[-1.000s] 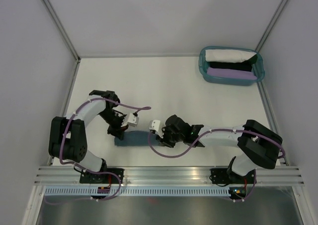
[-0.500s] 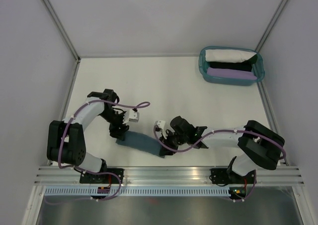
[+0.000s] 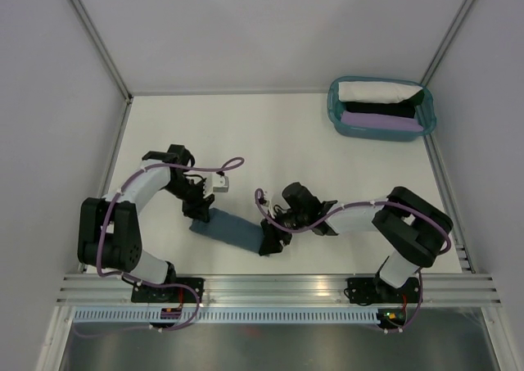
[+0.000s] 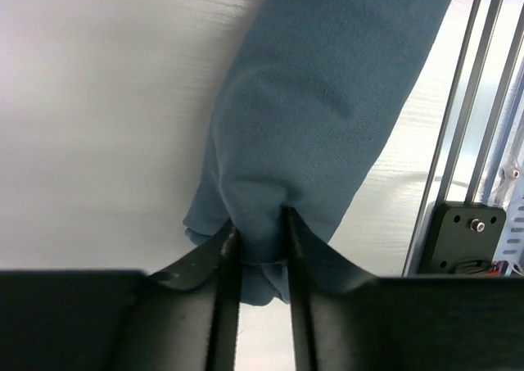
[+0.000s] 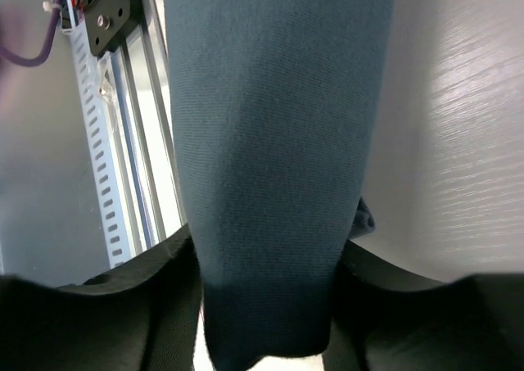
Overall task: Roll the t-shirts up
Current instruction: Roll the tshirt
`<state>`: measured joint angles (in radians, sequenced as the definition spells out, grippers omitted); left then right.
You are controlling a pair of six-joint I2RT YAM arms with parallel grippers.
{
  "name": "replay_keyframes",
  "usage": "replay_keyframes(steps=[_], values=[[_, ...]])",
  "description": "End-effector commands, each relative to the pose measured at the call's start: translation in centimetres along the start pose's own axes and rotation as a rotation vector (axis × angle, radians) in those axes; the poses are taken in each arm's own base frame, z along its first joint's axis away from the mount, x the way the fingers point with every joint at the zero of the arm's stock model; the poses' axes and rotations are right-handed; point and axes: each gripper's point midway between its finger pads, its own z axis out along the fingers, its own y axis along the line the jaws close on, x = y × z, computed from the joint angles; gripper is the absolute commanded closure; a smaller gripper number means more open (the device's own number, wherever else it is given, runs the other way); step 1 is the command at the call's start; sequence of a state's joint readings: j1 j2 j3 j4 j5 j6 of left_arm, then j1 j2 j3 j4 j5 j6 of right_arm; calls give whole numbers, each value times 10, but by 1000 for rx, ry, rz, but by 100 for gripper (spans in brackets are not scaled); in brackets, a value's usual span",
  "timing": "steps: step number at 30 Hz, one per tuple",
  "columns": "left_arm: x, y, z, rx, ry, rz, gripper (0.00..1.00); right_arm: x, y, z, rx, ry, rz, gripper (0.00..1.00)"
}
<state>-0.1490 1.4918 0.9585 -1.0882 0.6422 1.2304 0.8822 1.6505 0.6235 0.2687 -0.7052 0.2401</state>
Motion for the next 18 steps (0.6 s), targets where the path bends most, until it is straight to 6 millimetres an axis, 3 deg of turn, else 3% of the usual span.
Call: replay_keyframes(steps=[1,3,7,12,16,18], values=[[-8,6,3,1,-52,-62,71,0,-22,-2,109,33,23,40],[-4,12,6,10,-31,-106,82,-5,-22,-6,121,30,-8,38],[-1,21,6,13,-20,-153,89,-8,-30,-18,185,63,-40,32],[-1,28,4,7,-20,-177,89,-4,-49,-54,331,143,-36,23],[2,34,4,3,-18,-210,88,-30,-36,-74,350,26,-120,22],[3,33,3,-2,-21,-208,86,-43,-29,-68,309,-83,-132,19]])
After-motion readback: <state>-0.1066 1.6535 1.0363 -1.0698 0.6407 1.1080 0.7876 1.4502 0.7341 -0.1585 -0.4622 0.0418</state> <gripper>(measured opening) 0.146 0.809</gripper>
